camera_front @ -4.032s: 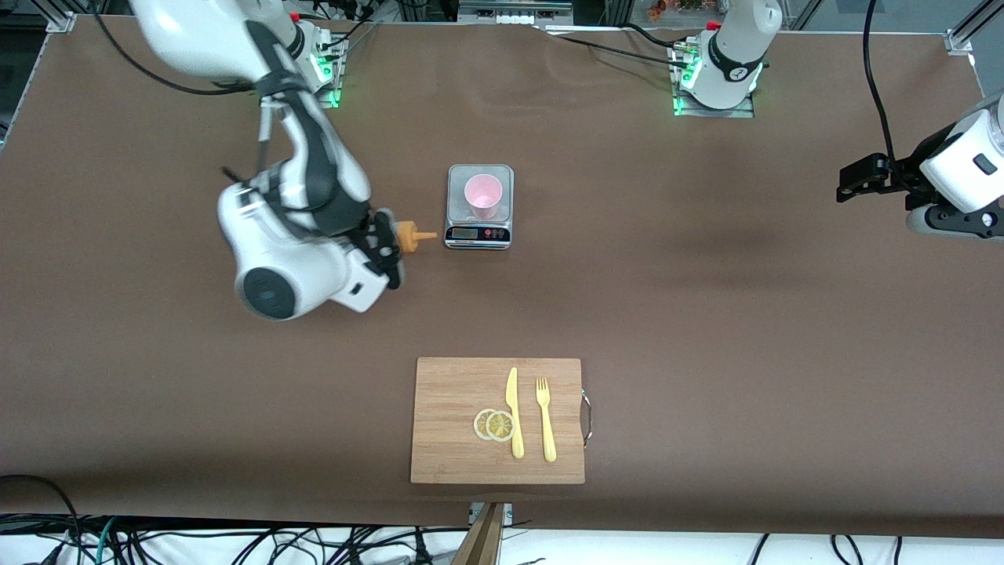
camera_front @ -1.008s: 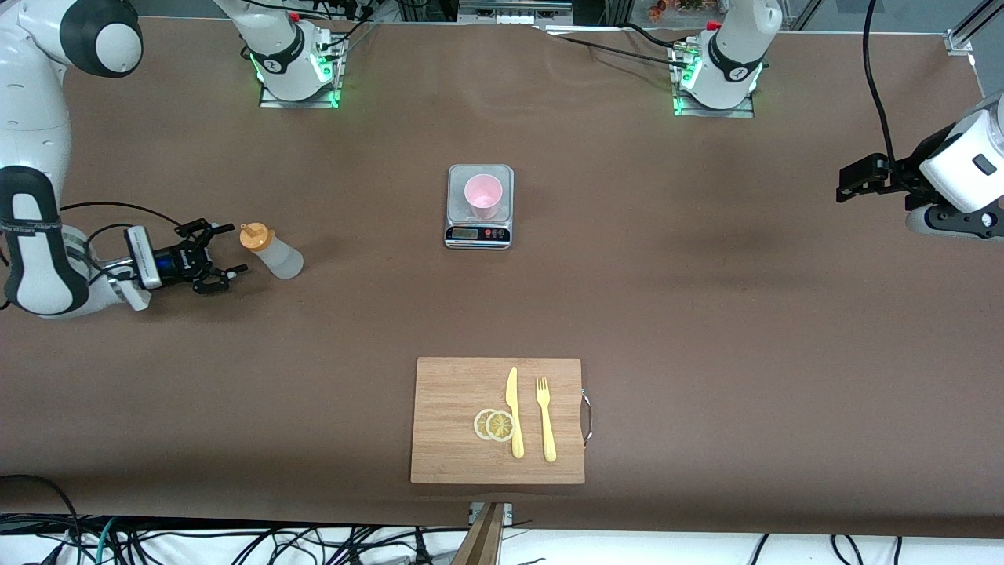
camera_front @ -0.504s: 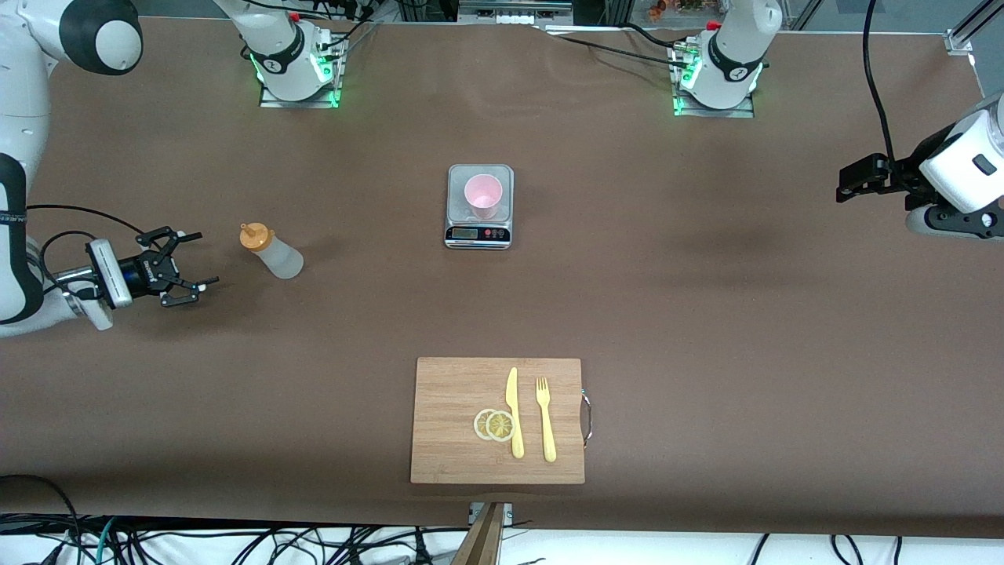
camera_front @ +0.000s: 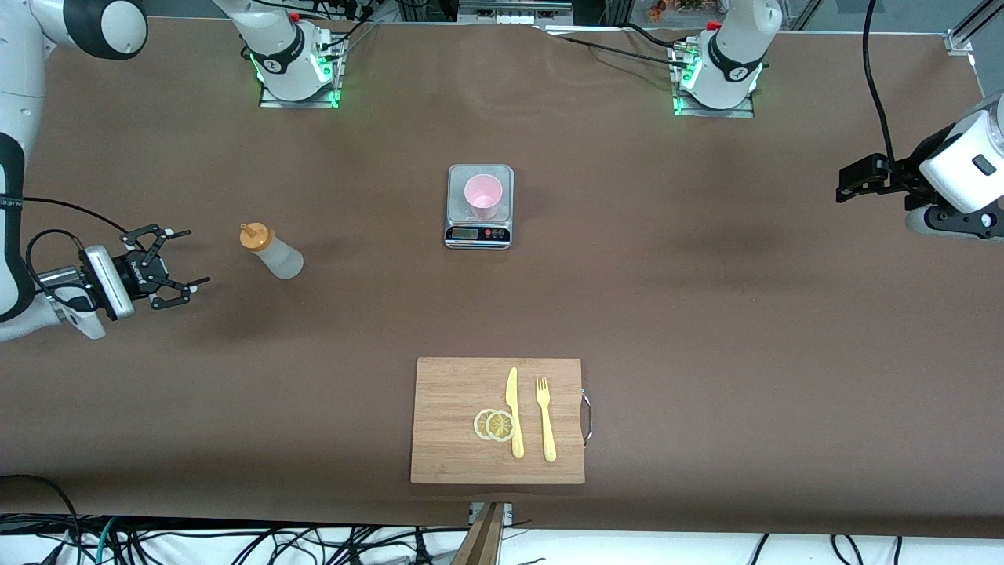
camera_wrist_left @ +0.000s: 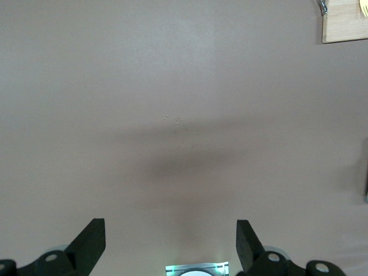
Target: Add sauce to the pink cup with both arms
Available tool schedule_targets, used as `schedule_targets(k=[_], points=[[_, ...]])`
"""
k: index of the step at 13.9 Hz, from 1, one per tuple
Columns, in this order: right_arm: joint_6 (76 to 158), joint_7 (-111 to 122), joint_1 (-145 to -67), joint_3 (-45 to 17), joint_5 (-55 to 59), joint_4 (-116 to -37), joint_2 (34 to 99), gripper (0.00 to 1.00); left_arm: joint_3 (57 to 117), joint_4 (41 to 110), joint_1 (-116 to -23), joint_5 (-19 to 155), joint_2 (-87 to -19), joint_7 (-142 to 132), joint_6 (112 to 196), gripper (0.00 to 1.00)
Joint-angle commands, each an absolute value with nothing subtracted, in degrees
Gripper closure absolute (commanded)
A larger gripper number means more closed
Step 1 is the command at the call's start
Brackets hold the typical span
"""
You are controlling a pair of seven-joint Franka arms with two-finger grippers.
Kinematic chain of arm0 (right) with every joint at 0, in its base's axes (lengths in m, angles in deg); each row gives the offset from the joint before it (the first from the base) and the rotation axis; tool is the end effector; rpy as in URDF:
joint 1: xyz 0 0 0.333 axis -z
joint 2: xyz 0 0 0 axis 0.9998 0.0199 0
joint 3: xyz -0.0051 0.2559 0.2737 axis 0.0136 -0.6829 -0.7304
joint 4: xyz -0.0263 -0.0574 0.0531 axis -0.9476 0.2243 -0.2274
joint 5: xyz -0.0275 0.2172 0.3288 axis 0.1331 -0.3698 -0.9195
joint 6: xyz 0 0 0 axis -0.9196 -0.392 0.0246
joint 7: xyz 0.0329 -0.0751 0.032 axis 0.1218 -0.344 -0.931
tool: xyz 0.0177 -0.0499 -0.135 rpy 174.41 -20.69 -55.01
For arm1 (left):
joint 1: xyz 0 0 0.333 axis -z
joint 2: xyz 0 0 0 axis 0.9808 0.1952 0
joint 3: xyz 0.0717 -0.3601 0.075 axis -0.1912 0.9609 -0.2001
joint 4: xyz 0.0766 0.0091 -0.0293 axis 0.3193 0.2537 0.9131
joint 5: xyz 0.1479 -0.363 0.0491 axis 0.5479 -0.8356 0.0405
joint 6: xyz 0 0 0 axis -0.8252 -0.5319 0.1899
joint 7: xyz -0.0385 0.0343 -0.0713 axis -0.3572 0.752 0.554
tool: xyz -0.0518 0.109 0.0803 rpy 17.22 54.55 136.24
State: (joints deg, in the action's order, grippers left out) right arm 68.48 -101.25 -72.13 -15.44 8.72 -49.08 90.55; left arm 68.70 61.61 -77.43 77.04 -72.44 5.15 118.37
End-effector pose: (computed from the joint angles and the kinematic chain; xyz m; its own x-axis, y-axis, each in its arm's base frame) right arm 0.6506 -0.1432 0.2700 0.2393 0.7239 0.6470 0.8062 0.2232 -0.5479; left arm 0.5718 -0.0127 0.6130 0.9818 -0.0893 -0.1674 -0.0888 -0.9960 0.0105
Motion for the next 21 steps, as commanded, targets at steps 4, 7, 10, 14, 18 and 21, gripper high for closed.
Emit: schedule_targets(k=[4, 7, 10, 14, 18, 21], points=[[75.9, -84.18, -80.41, -12.68, 18.09, -55.39, 76.95, 0.0, 69.08, 59.81, -77.78, 77.43, -71.51, 6.47, 117.58, 0.0], [84.33, -71.17, -82.53, -14.51, 24.58, -67.25, 64.39, 0.0, 69.09, 59.81, -77.78, 77.43, -71.51, 6.56, 117.58, 0.0], [89.61, -58.69, -82.71, -18.99, 31.08, -74.47, 55.68, 0.0, 69.0, 59.81, -77.78, 77.43, -71.34, 6.65, 117.58, 0.0], [97.09, -39.81, -83.76, -24.27, 37.51, -84.85, 44.77, 0.0, 69.0, 59.81, -77.87, 77.43, -71.25, 6.65, 117.58, 0.0], [97.89, -17.4, -84.9, -26.65, 40.25, -85.39, 41.77, 0.0, 69.09, 59.81, -77.78, 77.43, -71.25, 6.56, 117.58, 0.0], [98.51, -1.83, -86.75, -26.65, 42.53, -84.87, 40.8, 0.0, 69.09, 59.81, -77.78, 77.35, -71.25, 6.65, 117.58, 0.0]])
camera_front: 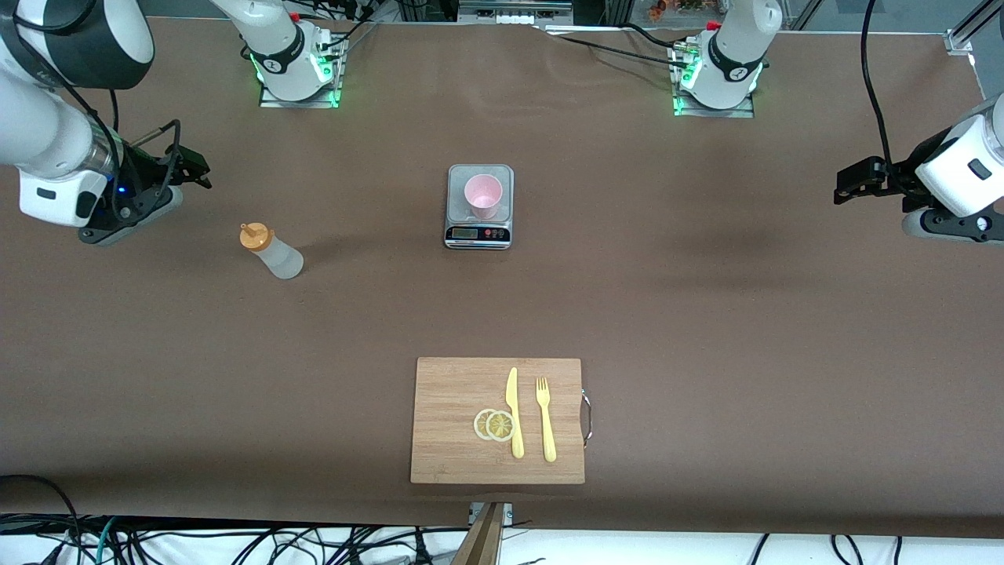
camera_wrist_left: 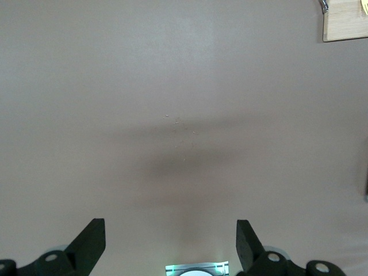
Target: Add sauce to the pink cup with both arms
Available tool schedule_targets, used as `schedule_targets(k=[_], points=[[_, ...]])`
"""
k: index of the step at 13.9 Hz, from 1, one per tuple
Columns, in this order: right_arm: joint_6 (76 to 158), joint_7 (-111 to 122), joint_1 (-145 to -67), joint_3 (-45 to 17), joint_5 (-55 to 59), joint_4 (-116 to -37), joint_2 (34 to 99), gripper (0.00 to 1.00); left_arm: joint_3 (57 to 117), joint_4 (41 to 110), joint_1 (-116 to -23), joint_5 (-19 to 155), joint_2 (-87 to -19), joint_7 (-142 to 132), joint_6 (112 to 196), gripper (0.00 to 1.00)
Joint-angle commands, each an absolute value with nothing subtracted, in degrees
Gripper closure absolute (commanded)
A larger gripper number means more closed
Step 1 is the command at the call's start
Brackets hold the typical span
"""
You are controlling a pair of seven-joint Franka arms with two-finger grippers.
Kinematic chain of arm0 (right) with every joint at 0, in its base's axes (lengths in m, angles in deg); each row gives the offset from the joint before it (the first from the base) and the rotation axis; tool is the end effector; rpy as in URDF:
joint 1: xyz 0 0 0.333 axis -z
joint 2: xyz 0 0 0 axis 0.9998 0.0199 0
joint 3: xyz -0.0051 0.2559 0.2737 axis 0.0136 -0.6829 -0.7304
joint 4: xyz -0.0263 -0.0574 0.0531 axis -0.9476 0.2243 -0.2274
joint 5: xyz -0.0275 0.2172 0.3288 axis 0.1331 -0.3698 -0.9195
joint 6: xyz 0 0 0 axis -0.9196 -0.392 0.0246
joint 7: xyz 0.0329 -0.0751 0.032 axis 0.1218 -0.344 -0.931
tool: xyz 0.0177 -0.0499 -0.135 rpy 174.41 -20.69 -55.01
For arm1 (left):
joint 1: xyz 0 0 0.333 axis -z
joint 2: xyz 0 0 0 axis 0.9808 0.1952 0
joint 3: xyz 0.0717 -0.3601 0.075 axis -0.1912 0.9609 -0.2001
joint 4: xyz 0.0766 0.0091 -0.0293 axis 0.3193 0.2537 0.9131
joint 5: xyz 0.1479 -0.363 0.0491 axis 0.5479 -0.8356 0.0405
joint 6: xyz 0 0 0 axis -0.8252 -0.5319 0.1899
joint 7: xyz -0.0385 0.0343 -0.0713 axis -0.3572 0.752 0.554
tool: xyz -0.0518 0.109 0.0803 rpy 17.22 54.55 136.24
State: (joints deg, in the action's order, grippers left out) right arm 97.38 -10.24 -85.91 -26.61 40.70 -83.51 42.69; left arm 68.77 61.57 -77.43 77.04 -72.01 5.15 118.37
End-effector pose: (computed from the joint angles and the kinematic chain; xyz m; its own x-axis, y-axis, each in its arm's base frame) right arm 0.5356 0.0355 0.5280 0.8894 0.4251 -0.1680 0.4262 -0.9041 -0.0313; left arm 0.5739 -0.0134 0.6090 0.9806 -0.0905 -0.1740 -0.0899 -0.9959 0.0110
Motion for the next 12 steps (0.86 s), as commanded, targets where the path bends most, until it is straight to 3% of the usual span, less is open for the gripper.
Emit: schedule_targets(k=[1, 4, 10, 12], points=[[98.6, 2.57, -87.01, -26.56, 42.45, -84.61, 40.62, 0.0, 69.09, 59.81, -77.78, 77.43, -71.25, 6.65, 117.58, 0.0], [99.3, 15.06, -87.28, -25.86, 42.1, -83.73, 38.78, 0.0, 69.0, 59.81, -77.78, 77.43, -71.25, 6.65, 117.58, 0.0], [98.16, 16.5, -88.24, -16.82, 36.39, -80.74, 37.02, 0.0, 69.0, 59.81, -77.25, 77.52, -71.51, 6.56, 117.58, 0.0], [95.8, 16.41, -88.24, -16.72, 36.64, -78.02, 37.01, 0.0, 69.08, 59.81, -77.34, 77.43, -71.34, 6.56, 117.84, 0.0]])
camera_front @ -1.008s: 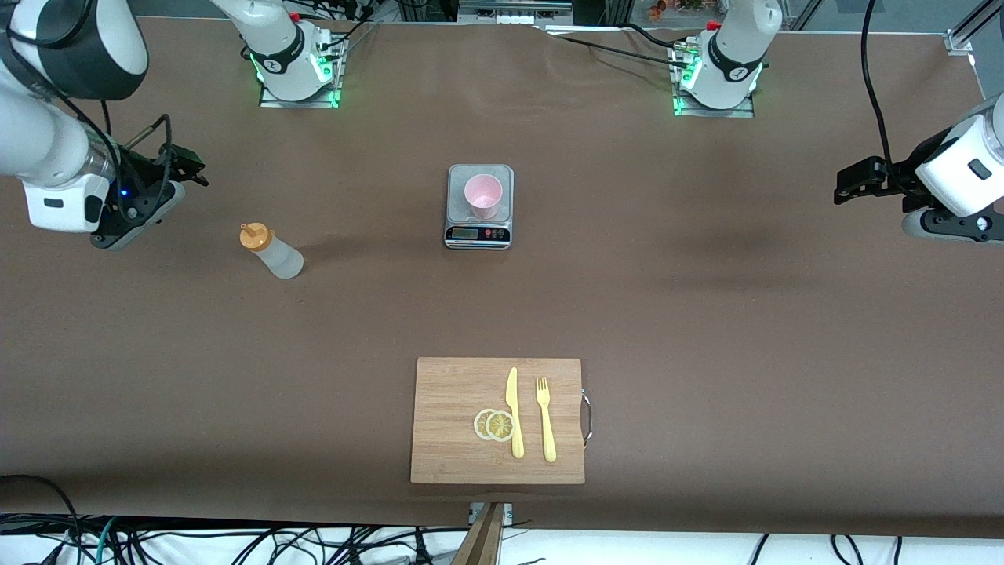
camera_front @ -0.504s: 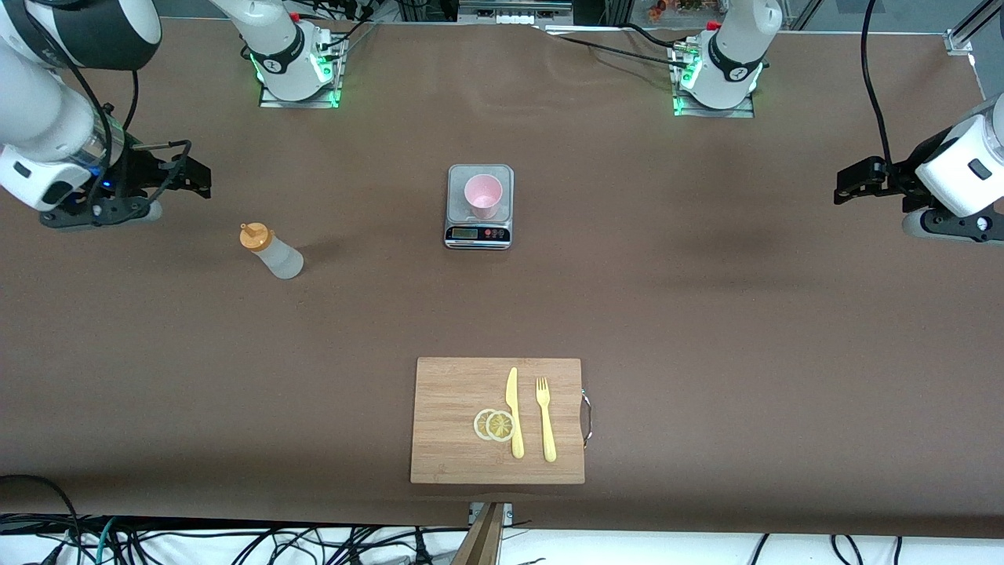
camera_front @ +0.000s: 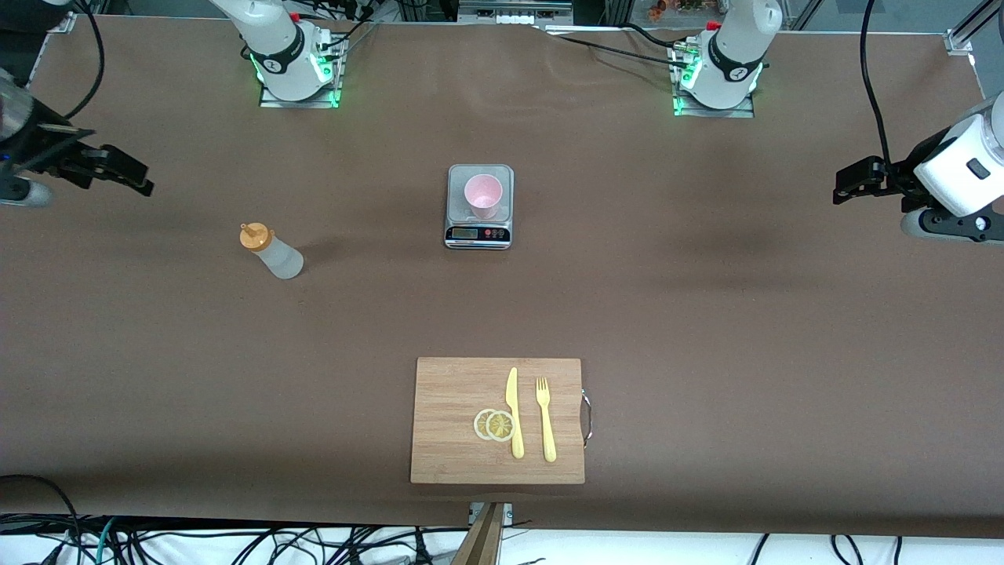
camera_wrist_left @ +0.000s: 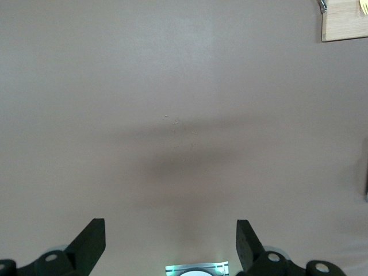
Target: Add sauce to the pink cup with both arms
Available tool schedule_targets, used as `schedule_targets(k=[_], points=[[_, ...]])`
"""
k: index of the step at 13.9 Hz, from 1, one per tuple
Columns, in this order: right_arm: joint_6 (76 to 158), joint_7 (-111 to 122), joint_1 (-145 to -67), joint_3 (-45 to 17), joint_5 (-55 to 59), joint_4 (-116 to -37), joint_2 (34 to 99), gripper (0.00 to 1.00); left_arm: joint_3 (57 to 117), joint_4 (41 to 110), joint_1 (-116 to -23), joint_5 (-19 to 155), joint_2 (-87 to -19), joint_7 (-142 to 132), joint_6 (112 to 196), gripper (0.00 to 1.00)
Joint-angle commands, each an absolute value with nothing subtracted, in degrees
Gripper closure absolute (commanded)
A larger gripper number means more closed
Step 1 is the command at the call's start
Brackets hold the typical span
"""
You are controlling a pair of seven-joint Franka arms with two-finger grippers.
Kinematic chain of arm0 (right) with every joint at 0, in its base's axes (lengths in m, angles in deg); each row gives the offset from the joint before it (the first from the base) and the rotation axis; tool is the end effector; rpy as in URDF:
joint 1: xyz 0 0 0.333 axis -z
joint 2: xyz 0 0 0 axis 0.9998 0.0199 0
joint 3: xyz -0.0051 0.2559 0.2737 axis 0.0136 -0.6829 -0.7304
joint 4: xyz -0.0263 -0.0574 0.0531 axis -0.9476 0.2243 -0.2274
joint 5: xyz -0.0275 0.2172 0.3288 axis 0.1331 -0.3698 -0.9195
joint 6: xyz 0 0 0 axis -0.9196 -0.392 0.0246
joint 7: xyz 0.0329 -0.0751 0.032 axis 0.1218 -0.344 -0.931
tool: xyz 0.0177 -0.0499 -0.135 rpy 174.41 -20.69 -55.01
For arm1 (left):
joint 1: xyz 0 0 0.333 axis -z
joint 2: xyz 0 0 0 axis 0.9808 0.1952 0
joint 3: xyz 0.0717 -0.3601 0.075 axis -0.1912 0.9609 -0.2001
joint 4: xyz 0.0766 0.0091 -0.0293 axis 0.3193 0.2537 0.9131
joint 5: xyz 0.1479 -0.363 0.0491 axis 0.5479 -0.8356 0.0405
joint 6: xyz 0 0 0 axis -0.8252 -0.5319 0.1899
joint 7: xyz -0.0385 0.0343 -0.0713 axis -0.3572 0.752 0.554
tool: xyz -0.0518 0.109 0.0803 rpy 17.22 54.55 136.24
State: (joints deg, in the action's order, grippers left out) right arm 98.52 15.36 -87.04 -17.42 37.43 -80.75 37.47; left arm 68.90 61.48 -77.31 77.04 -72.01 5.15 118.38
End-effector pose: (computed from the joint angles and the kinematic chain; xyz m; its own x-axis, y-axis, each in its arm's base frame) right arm 0.5248 -0.0325 0.6006 0.9883 -0.1521 -0.0121 -0.1524 -0.9879 -0.0287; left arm 0.5740 -0.0158 0.6097 0.9805 -0.0948 -0.1723 -0.0943 -0.9955 0.0112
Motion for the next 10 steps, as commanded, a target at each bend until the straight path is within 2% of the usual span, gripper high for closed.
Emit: schedule_targets(k=[1, 10], points=[[95.09, 16.24, -88.16, -16.63, 36.82, -76.88, 37.01, 0.0, 69.09, 59.81, -77.6, 77.35, -71.34, 6.65, 117.84, 0.0], [97.9, 16.06, -88.16, -16.9, 38.75, -77.04, 37.28, 0.0, 69.09, 59.81, -77.6, 77.52, -71.43, 6.21, 118.37, 0.0]])
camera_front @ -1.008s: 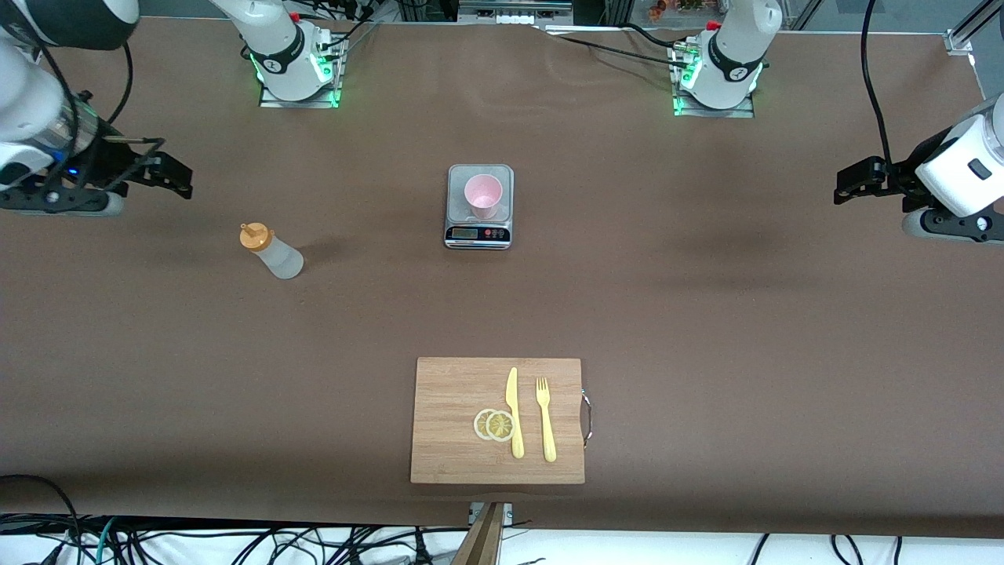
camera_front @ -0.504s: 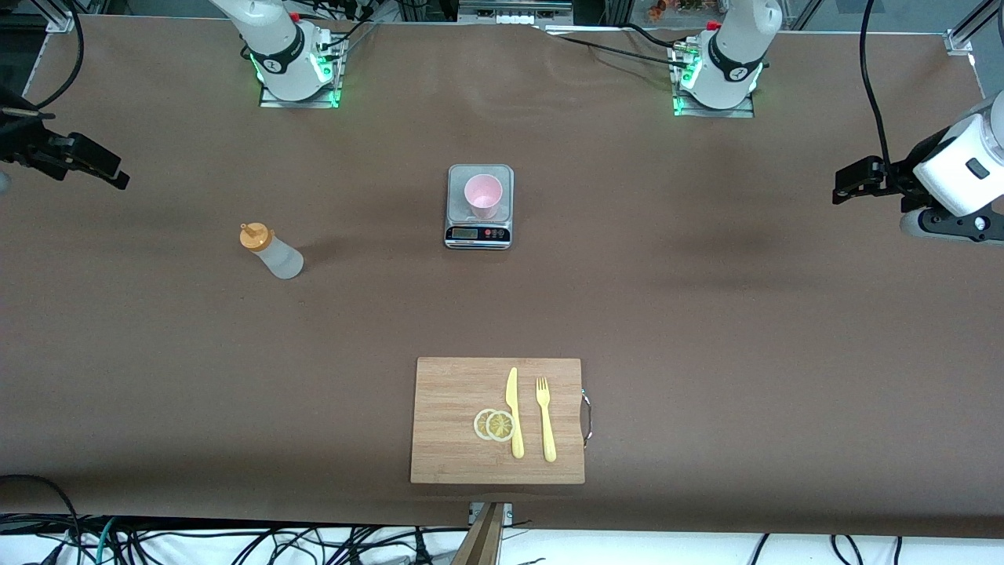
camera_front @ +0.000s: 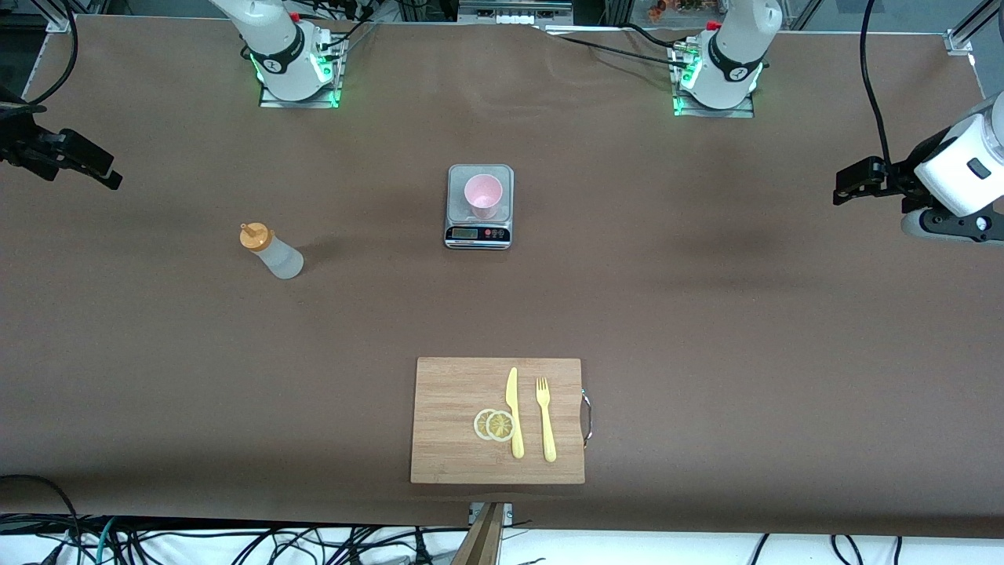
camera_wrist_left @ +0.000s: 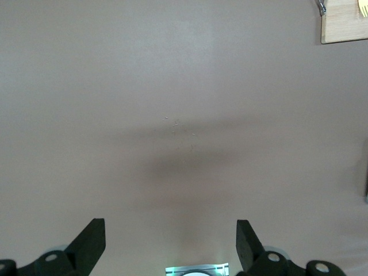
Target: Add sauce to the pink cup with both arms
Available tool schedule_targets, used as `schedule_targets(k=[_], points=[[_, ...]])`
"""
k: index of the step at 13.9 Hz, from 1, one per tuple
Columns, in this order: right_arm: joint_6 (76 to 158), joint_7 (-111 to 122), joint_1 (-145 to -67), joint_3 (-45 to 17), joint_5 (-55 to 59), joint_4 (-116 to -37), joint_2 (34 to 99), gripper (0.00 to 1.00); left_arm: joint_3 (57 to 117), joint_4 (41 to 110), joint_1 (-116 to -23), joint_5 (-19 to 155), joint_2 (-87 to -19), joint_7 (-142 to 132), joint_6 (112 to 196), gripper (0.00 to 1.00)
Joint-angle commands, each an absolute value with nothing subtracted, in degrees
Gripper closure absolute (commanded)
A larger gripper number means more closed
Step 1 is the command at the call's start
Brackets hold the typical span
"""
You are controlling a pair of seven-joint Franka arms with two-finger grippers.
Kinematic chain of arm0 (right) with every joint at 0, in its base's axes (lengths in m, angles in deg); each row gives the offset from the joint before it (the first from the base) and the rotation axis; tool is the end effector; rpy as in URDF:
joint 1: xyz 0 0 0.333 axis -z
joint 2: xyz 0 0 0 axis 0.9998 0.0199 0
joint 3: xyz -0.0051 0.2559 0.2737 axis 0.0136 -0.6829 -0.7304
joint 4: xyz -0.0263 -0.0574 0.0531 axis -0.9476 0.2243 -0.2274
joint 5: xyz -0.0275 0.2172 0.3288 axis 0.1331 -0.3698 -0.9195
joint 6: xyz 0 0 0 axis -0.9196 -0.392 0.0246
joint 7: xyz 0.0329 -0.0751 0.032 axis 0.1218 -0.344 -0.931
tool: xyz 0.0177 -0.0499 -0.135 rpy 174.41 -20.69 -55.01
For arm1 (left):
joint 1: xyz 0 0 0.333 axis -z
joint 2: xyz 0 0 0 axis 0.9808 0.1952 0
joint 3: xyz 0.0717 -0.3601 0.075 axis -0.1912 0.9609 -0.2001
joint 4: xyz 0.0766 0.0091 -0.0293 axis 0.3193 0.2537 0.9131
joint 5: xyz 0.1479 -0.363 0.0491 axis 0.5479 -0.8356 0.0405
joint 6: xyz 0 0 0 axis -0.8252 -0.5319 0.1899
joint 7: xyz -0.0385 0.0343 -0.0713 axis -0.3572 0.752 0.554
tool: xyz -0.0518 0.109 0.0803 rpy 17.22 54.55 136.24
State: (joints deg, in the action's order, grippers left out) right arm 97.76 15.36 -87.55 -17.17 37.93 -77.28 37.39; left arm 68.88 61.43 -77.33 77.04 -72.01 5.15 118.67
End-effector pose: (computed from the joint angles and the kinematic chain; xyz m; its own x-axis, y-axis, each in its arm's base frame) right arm 0.5286 -0.0317 0.6293 0.9885 -0.1465 0.0371 -0.1456 -0.9890 -0.0247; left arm 0.5749 -0.0154 0.6104 0.9815 -0.0941 -0.1665 -0.0936 -0.9955 0.0107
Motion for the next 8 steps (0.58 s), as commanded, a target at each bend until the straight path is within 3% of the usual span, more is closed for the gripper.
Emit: schedule_targets(k=[1, 8], points=[[97.81, 15.97, -88.16, -16.9, 38.75, -77.04, 37.45, 0.0, 69.0, 59.81, -77.6, 77.52, -71.34, 6.21, 118.37, 0.0], [97.89, 15.88, -88.07, -17.07, 38.75, -77.13, 37.63, 0.0, 69.09, 59.81, -77.25, 77.52, -71.25, 6.12, 118.37, 0.0]])
